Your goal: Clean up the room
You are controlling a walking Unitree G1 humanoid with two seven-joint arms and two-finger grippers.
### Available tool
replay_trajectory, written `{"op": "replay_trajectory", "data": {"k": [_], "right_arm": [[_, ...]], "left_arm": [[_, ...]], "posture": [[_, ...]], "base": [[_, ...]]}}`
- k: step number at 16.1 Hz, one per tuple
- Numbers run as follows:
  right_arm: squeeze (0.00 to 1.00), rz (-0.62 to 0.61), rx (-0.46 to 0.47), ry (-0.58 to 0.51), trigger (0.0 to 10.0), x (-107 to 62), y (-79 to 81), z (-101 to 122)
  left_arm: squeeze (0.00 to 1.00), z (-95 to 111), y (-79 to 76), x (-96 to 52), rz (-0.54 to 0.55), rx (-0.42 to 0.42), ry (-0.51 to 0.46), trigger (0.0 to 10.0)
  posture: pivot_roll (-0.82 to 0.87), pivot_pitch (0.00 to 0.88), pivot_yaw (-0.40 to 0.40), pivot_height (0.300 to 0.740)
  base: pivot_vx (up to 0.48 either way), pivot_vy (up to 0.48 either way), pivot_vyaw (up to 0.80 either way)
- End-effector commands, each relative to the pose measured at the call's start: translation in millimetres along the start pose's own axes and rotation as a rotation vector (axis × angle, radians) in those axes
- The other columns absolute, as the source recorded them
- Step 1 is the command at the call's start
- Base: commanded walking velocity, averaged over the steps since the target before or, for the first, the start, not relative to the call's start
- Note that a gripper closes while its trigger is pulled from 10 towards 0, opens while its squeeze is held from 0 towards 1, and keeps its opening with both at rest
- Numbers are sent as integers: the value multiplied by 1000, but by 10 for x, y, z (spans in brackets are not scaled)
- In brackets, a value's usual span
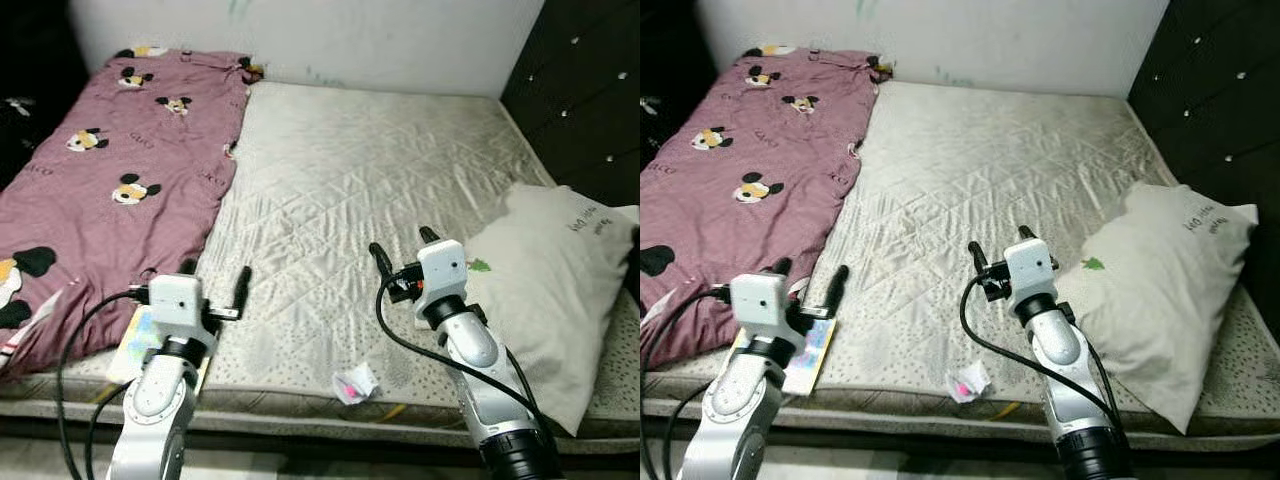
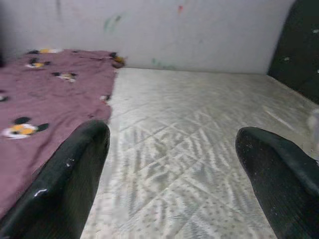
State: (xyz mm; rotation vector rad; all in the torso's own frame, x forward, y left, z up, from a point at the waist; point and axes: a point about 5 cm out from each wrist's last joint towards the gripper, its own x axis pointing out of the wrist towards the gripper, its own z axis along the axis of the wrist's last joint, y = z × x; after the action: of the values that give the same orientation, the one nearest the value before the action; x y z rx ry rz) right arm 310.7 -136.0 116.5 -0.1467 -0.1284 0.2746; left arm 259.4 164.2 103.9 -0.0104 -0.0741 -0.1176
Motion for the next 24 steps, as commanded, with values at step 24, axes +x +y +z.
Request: {"op": "replay_trajectory", "data": {"k": [24], "right_arm": [[0,-170,205,86,10000,-130,-140,22]], "left_arm": [[0,-6,270,-106,206,53,25,10000]], "posture": [[-21,64,-51,740]], "base": [[0,0,-84]]}}
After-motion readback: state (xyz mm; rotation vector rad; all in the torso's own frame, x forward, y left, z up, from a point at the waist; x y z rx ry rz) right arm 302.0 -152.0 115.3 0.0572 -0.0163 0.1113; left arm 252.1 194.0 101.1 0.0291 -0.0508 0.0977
